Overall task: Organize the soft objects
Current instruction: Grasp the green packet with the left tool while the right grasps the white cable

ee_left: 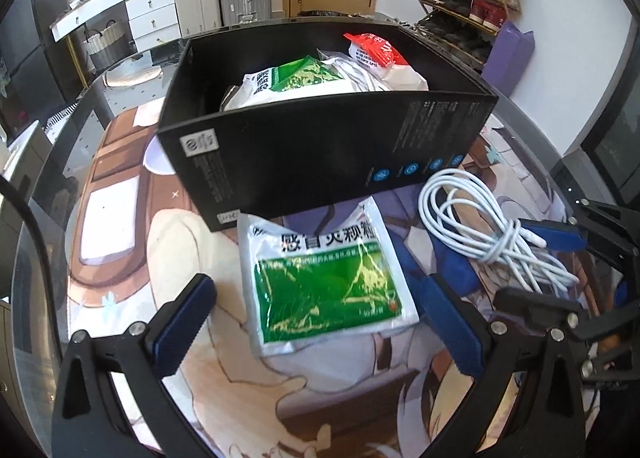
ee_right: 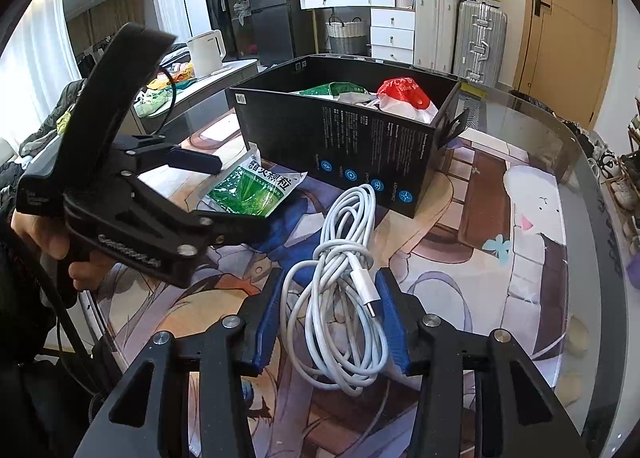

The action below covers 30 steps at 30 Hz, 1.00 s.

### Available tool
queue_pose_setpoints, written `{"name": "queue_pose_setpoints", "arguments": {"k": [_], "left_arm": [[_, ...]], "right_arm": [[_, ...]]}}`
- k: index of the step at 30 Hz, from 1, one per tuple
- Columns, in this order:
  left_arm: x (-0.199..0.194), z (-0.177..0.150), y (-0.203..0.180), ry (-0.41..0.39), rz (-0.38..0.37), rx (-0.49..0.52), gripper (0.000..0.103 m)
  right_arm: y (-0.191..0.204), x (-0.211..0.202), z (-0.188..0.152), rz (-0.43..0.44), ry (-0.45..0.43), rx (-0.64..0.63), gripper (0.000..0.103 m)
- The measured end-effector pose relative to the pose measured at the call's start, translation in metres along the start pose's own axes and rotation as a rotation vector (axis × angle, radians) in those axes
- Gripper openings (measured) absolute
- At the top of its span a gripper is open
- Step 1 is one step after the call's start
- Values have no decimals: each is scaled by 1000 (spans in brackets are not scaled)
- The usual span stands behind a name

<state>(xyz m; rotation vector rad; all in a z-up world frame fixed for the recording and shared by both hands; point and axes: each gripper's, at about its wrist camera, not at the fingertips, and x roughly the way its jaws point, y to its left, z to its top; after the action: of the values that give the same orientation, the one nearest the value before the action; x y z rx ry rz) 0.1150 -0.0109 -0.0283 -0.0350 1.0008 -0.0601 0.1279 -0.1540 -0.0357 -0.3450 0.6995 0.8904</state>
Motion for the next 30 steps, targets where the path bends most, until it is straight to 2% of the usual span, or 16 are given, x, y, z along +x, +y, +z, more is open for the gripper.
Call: {"name": "queue_pose_setpoints", "arguments": {"k": [2,5,8,9,12,16,24,28,30], "left_arm": [[3,0,-5,2,31,19,103],[4,0,-8,2,26,30,102],[0,1,-6,-12,25,32,89],[-2,1,-5,-18,20,38,81],[-7,-1,-2,-29,7,38,66],[-12,-5,1,-47,-14,36,57],[-22,-13,-1,-80,-39,50,52],[-28,-15,-2,-102,-46,48,52],[-33,-18,-1,-116,-44,49,51]], "right_arm": [[0,0,0,0,0,-1,46],[0,2,-1,2,2,1,47],[0,4,-2,2,9,2,50],[0,6,-2,1,12,3,51],[-2,10,-2,0,17,15,53],[-3,15,-2,2,20,23,56],[3,21,1,-7,20,10,67],[4,21,1,-17,20,3,67],[4,21,0,-32,20,-7,62]]}}
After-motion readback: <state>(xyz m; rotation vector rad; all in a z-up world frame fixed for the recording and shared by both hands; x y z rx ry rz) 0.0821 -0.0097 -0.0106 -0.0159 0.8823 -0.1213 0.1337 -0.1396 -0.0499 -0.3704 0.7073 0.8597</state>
